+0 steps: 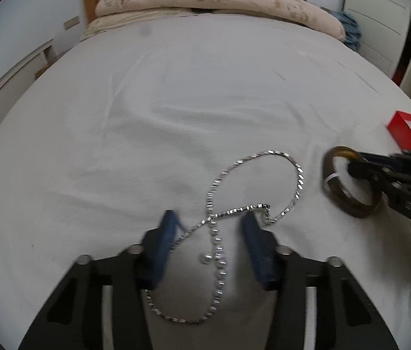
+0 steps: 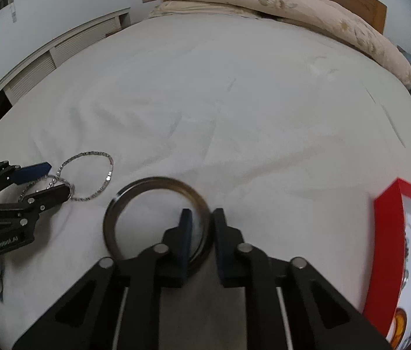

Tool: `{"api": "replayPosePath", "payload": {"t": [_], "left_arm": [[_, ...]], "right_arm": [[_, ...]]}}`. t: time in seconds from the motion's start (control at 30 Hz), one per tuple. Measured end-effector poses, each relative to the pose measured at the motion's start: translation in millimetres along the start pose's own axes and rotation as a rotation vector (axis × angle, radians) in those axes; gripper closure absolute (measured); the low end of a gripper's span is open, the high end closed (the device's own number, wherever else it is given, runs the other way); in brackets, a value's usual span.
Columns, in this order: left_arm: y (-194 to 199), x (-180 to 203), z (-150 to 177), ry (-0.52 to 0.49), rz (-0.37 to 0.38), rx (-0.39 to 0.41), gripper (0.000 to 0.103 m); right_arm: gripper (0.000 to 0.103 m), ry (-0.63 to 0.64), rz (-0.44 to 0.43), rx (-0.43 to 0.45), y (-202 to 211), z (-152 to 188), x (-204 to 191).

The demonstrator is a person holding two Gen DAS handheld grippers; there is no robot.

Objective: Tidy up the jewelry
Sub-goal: 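Grasp the silver chain necklace with the left tool while the right tool grasps the tortoiseshell bangle, then carry the necklace and tortoiseshell bangle into the red box and release both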

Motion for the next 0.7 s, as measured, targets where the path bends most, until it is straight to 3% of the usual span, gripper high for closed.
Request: {"api": "replayPosePath", "payload": {"t": [0.13,0.17,0.43,0.7], "left_arm": [[2.4,8.3,-2.3,-0.002,0.035,0.000,0.096],[3.1,8.8,-3.3,0.007,0.034,0.002,0.098],[26.9,10.4,-4.4,0.008,-0.007,0.051,0.099],[81.0,14.9,-15.6,-0.013,-0.033,0.117,0.099]], "right_arm": [[0.093,0.003,0.004,0.004,-2.5,-3.1,-0.9],[0.093,-0.001,0.002,0.008,-1.4,-2.8,-1.2],[0.094,-0.010,-0.008,0.042,20.0,6.5,-7.3],[0.094,-0.019,-0.031,0.109,70.9,9.4,-23.6]]}}
Point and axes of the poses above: each gripper's, at about its wrist camera, not at the fingertips, and y roughly against the way its jaws point, x to its right, z to its underside, the point moved 9 cm from there along -y, roughly the way its jaws point, and after that the axes turned 10 degrees about -z, right-handed, at the moved point
